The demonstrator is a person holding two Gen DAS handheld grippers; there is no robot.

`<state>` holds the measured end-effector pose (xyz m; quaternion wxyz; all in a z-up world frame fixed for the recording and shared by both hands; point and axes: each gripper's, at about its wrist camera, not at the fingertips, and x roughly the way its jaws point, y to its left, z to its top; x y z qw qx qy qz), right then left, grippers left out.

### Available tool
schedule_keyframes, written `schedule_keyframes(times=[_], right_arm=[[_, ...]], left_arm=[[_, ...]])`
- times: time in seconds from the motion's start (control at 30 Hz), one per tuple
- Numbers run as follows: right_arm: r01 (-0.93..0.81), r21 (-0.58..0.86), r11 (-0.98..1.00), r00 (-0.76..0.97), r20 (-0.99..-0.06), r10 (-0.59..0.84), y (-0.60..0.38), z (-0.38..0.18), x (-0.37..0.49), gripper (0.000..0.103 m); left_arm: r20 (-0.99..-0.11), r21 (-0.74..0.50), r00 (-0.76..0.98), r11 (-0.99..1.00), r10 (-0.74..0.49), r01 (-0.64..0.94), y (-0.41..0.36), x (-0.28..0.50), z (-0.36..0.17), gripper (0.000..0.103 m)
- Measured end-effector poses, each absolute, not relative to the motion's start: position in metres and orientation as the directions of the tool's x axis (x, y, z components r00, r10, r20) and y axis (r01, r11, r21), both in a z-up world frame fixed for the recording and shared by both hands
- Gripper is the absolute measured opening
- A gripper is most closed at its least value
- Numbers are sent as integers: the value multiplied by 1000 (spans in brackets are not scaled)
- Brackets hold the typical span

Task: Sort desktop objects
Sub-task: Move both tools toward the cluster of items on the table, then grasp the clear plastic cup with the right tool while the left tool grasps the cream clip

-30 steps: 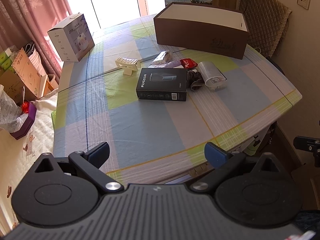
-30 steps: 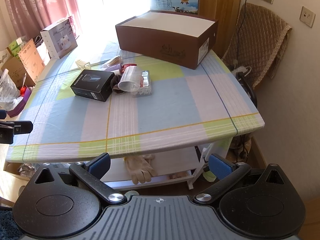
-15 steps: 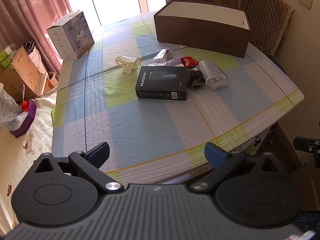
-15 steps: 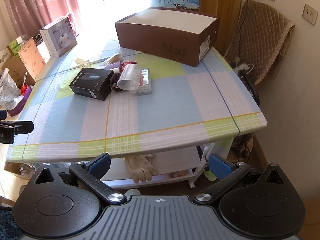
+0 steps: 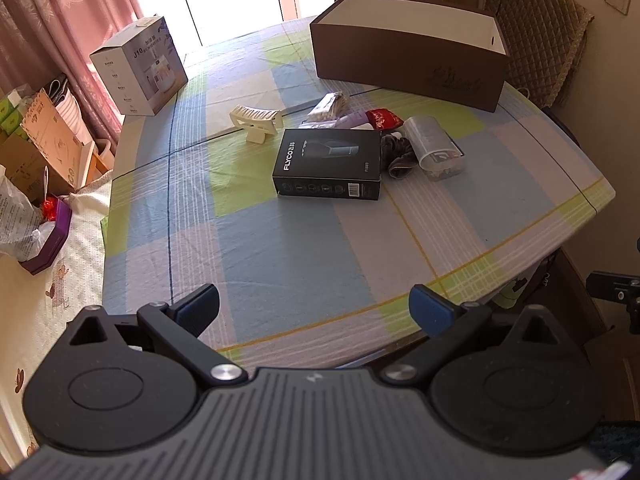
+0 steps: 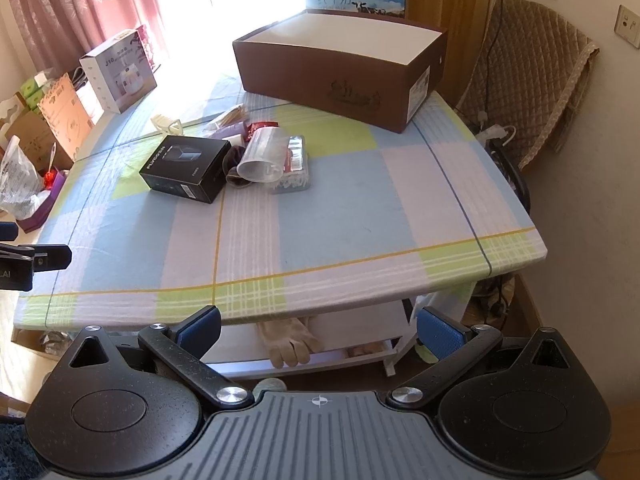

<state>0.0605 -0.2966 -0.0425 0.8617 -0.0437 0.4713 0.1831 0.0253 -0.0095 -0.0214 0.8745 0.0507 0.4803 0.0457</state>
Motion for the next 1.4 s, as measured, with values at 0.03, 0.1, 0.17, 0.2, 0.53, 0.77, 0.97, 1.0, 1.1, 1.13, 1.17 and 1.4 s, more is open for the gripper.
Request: schedule_keyframes(times=[0.03,0.1,0.17,0.2,0.53,0.77,0.97,1.0,1.1,1.13,1.17,1.4], right_arm=[[-355,102,929,492,-825,279,-297,-43,62,101],[-352,110,929,498,-819,286,-296,-43,64,101],[-350,113,930,510,-810,291,-295,-43,67,101],[-349,112,930,519,-804,292,-295,-43,68,101],[-331,128,935,544,-784,300,-288,-47,84,101],[-313,139,939,550,-779,299,-279,-51,99,101],[-299,138,944,568,-769,293,-269,-53,113,101],[-297,140,945,570,-767,293,-268,-53,116,101],[-290,139,947,582,-760,290,-263,-54,124,101],[-286,139,948,587,-757,288,-260,-54,128,101],[-285,140,948,591,-753,289,-258,-54,131,101],[-294,139,946,603,-741,296,-235,-58,157,89]], left_arm=[[-836,131,534,991,127,-31,-8,28,-22,100],[-836,129,534,991,125,-31,-6,31,-23,100],[-838,122,533,992,118,-27,-2,35,-25,100],[-838,117,535,993,111,-23,-1,37,-26,100],[-828,95,556,995,72,11,13,58,-31,100],[-832,94,551,995,67,21,23,76,-34,100],[-831,99,553,994,62,37,31,96,-37,100],[-830,99,554,994,61,39,32,99,-38,100],[-828,102,558,994,60,45,38,109,-39,100],[-827,104,559,993,61,46,40,113,-40,100],[-827,105,560,993,60,48,41,117,-40,100],[-823,106,565,993,56,57,53,145,-47,100]])
